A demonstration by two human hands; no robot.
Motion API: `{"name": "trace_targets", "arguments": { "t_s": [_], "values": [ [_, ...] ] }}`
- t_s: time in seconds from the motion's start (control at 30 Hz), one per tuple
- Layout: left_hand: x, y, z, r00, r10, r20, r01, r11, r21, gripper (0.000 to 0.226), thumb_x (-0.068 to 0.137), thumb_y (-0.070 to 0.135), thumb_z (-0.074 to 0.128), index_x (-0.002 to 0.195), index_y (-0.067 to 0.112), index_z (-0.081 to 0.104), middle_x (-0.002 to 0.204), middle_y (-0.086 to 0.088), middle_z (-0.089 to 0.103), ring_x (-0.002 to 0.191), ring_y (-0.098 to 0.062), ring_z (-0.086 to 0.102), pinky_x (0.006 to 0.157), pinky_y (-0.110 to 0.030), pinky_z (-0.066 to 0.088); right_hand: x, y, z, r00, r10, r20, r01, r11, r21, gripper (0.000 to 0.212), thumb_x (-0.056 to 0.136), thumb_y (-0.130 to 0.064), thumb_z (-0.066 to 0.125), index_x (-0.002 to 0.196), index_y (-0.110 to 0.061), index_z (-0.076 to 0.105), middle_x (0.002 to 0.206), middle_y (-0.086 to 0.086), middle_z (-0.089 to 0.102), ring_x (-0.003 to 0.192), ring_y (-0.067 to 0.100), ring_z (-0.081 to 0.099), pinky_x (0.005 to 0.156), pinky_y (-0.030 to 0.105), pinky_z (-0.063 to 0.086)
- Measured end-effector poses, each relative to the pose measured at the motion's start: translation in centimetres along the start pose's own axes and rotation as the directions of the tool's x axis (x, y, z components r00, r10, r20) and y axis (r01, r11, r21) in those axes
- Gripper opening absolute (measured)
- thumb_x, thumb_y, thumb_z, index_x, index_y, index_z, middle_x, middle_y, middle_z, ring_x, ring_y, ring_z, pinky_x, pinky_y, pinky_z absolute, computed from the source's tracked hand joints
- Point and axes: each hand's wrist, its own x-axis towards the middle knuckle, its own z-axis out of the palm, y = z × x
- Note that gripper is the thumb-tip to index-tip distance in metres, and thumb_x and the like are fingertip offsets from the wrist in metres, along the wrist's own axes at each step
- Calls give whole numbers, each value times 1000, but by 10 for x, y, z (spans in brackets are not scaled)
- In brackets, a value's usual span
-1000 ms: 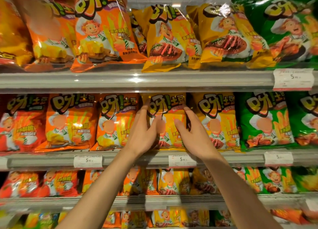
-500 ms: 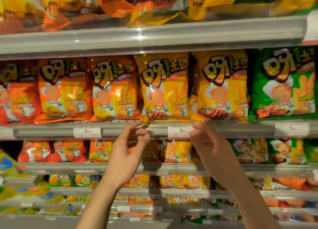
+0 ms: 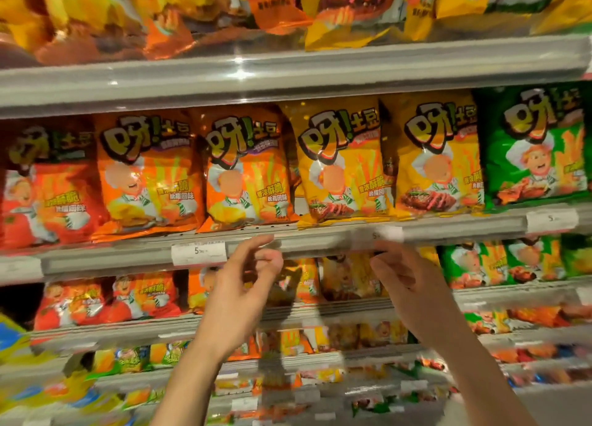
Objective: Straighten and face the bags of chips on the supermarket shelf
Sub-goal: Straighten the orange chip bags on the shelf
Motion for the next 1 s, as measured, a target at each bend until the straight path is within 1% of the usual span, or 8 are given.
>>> {"name": "trace_targets", "arguments": {
  "t_s": [0.17,0.3,0.4,0.5,0.6,0.67,0.87,1.0],
  "values": [
    [11,-8,-56,999,30,33,-27,995,-101,23,96,21,65,118,28,62,94,-5,68,80,-8,59,78,-18,46,-6,-30,46,998,20,-61,-20,1000,12,16,97,-35,59,113,-34,61,93,-26,66,92,-9,60,73,7,44],
    [22,-11,-88,996,82,37,-79,993,-88,27,94,32,66,121,28,59,95,-2,68,76,-8,58,70,-28,48,-6,-59,79,986,-41,-160,40,999,-7,21,96,-31,62,117,-34,62,93,-17,70,90,-3,64,74,11,47],
    [28,-8,-100,995,104,-9,-105,993,-56,32,96,23,62,128,22,57,98,1,69,85,-6,64,75,-19,50,-1,-76,91,984,-108,-144,102,994,-47,24,99,-33,57,123,-31,61,86,-3,71,83,14,67,74,32,54],
    [34,-2,-104,990,128,-56,-127,992,17,38,97,29,61,135,29,54,117,11,64,105,5,60,87,-11,46,10,-90,99,975,-178,-130,168,983,-79,27,100,-31,55,125,-25,62,88,-8,68,85,9,65,79,34,54],
    [49,1,-97,978,191,-84,-183,979,88,46,99,37,59,143,40,44,141,16,49,130,6,45,109,-23,38,28,-104,105,968,-200,-150,204,979,12,23,96,-29,61,119,-29,65,109,-18,64,104,-2,59,92,21,49],
    [62,6,-88,975,198,-100,-186,976,117,51,99,41,56,146,44,37,150,16,40,139,-2,37,116,-37,34,47,-110,108,954,-275,-122,273,961,-34,29,98,-32,59,126,-29,61,124,-16,56,116,-4,52,103,26,43],
    [110,29,-58,982,130,-134,-108,981,160,58,103,44,44,155,32,21,157,-1,32,144,-17,32,114,-32,27,106,-130,110,959,-278,-46,274,958,-81,48,103,-39,45,149,-32,35,152,-5,34,136,6,35,104,20,27],
    [141,30,-46,983,11,-184,26,980,197,60,103,50,38,156,36,15,153,-18,38,143,-34,34,117,-48,29,132,-132,113,975,-222,-2,222,974,-47,56,103,-41,44,155,-34,23,157,3,32,143,21,34,112,31,29]
  ]
}}
